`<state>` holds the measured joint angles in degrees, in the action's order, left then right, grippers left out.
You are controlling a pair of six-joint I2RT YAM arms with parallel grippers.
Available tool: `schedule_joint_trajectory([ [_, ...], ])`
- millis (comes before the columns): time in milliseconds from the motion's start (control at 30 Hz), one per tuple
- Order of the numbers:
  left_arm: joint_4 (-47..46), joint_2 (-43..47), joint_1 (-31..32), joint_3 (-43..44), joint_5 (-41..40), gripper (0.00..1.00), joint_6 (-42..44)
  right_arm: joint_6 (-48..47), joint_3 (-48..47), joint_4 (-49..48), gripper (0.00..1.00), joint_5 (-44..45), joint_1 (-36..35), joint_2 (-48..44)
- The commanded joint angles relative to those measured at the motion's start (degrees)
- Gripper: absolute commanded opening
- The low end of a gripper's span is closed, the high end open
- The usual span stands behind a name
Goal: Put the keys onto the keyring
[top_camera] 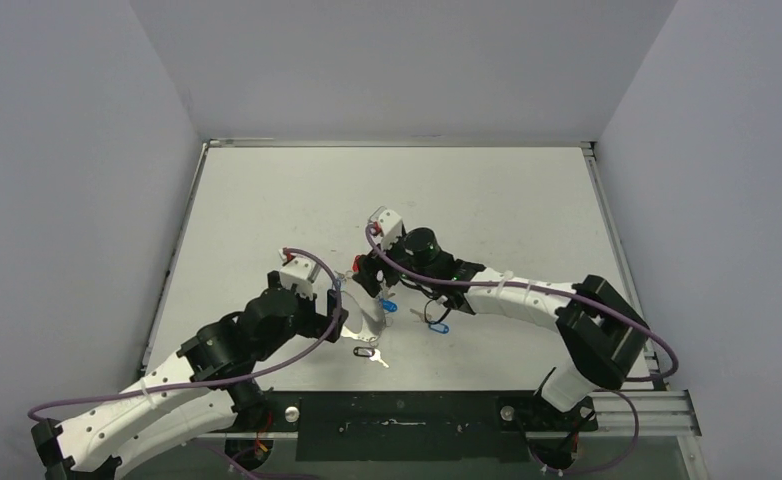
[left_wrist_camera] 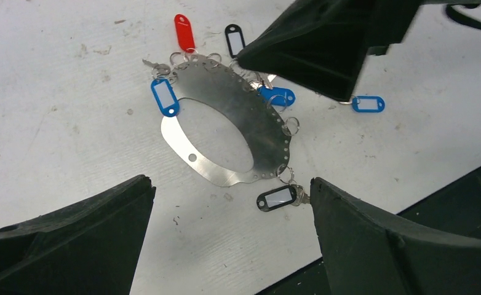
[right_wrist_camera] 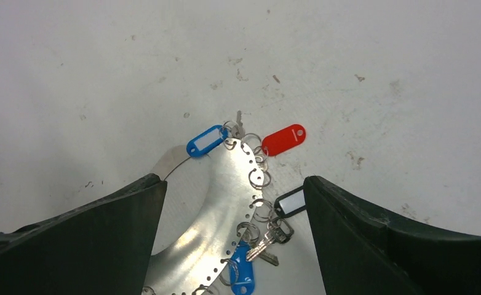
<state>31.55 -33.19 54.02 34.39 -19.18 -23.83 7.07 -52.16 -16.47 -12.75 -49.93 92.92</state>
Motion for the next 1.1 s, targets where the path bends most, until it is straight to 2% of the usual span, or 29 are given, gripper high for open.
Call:
schedule_joint_trajectory([
  [0,1.22,-4.17,-0.44,4.13,-4.99,0.97,-7.41,-3.40,1.96,-1.15,0.89,6.28,0.76,-10.13],
  [100,1.04,-7.38,-1.20,4.15,-4.46,0.97,-9.27,-2.83,6.49,-0.96,1.00,11.72,0.98,-16.18],
  [267,-0.28,-12.60,-3.91,3.68,-1.22,0.97,-11.56,2.35,15.12,-1.33,1.00,20.73,1.45,-26.15],
  [400,-2.15,-15.86,-9.40,2.27,6.74,0.97,-13.56,13.83,18.46,5.27,1.00,28.83,2.43,-31.17],
  [533,-5.52,-19.51,-17.96,-1.09,17.89,0.97,-17.09,18.63,20.68,8.64,1.00,20.54,3.09,-30.94],
  [667,-9.10,-21.23,-23.18,-5.26,24.63,0.97,-20.19,24.33,25.61,0.83,1.00,10.47,2.78,-26.53],
  [767,-11.75,-20.97,-25.78,-7.78,27.51,0.97,-21.77,26.76,26.54,-4.54,0.99,7.02,1.62,-20.21],
  [1067,-12.70,-18.34,-33.57,-12.18,32.28,0.93,-24.55,32.72,19.59,-8.32,0.76,2.08,-2.31,-3.25],
])
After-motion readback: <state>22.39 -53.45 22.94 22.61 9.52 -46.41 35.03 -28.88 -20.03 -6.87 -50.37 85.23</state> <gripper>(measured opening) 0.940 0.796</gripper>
